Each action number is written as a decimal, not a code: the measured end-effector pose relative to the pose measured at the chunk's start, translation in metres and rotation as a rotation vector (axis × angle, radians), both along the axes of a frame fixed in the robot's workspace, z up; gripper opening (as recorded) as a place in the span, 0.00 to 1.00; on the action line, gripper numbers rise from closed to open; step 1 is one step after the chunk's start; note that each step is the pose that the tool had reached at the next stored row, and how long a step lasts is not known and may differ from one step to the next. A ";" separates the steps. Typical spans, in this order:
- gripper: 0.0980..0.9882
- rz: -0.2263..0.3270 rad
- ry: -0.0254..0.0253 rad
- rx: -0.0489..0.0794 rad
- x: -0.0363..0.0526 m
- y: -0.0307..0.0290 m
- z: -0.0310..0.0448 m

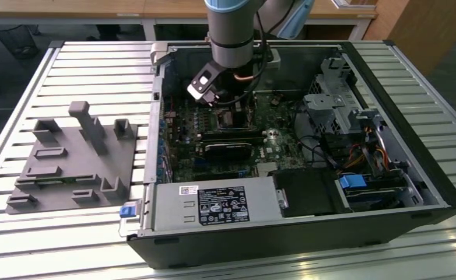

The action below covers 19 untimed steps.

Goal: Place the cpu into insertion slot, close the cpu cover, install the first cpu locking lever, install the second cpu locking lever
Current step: 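Place the cpu into insertion slot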

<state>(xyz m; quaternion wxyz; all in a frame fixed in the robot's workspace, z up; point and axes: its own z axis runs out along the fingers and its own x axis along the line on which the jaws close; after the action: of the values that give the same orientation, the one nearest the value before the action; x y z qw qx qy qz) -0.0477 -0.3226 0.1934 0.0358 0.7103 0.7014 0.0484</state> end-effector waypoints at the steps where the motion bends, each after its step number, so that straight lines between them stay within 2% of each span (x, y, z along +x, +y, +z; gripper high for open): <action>1: 0.58 0.000 0.0000 0.000 0.0000 0.0000 0.0014; 5: 0.58 0.000 0.0018 0.000 0.0000 0.0000 0.0081; 6: 0.58 0.000 0.0032 0.000 0.0002 0.0000 0.0093; 8: 0.56 0.000 0.0093 0.000 0.0008 0.0000 0.0117; 9: 0.49 0.000 0.0136 0.000 0.0011 0.0000 0.0129; 10: 0.49 0.000 0.0174 0.000 0.0014 0.0000 0.0138; 12: 0.36 0.000 0.0245 0.000 0.0021 0.0001 0.0150; 13: 0.36 0.000 0.0266 0.000 0.0023 0.0001 0.0153; 15: 0.23 0.000 0.0293 0.000 0.0023 0.0000 0.0159; 16: 0.23 0.000 0.0304 0.000 0.0024 0.0000 0.0163; 18: 0.10 0.000 0.0321 0.000 0.0024 0.0000 0.0170; 19: 0.10 0.000 0.0328 0.000 0.0025 0.0000 0.0174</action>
<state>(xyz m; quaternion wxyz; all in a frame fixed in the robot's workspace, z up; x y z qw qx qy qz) -0.0453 -0.3226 0.2109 0.0243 0.7110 0.7018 0.0367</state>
